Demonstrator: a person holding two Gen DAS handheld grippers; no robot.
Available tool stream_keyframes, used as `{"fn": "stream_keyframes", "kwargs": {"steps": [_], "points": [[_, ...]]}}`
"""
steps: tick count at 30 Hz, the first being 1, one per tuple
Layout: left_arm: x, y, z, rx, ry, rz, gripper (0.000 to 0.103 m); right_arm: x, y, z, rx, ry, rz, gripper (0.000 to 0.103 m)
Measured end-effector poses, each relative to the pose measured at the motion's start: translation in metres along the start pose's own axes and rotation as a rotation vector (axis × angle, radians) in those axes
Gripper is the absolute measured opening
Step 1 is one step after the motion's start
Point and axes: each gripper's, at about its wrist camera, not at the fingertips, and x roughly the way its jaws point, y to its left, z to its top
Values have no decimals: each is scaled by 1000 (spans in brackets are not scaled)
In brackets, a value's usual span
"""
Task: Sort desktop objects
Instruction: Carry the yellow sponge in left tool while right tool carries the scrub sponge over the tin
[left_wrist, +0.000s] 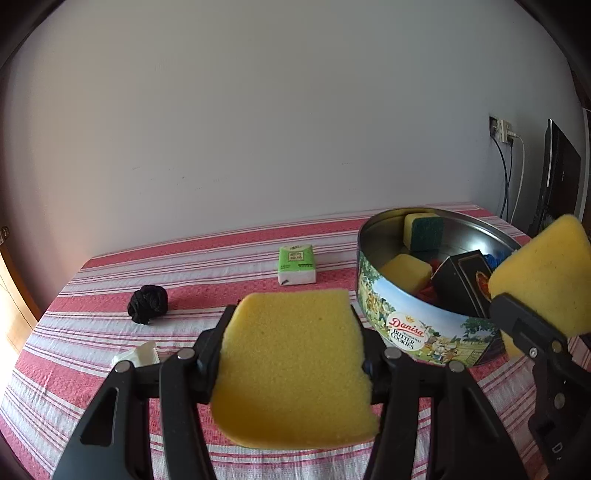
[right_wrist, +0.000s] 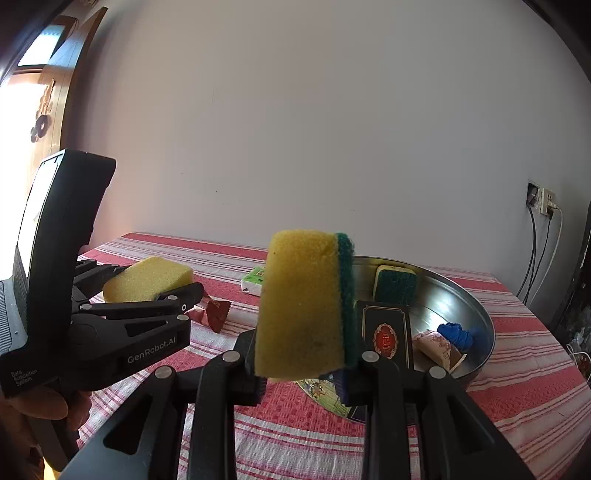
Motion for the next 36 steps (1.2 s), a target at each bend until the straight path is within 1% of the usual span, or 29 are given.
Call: {"fn": "stream_keyframes", "kwargs": {"steps": [4, 13, 21, 28, 36], "points": [[-3, -10, 1, 20, -5, -9, 55, -2, -10, -1, 13, -1, -14, 30], [-3, -26, 5, 26, -4, -55, 55, -8, -34, 1, 44, -10, -61, 30], [-3, -47, 14, 53, -18, -93, 55, 0, -65, 0, 78, -10, -103, 30], [0, -71, 22, 78, -27, -136, 55, -2, -85, 5, 81, -18, -171, 30], [7, -94, 33, 89, -30, -165, 55, 7, -112, 13, 128, -22, -215, 30]]}}
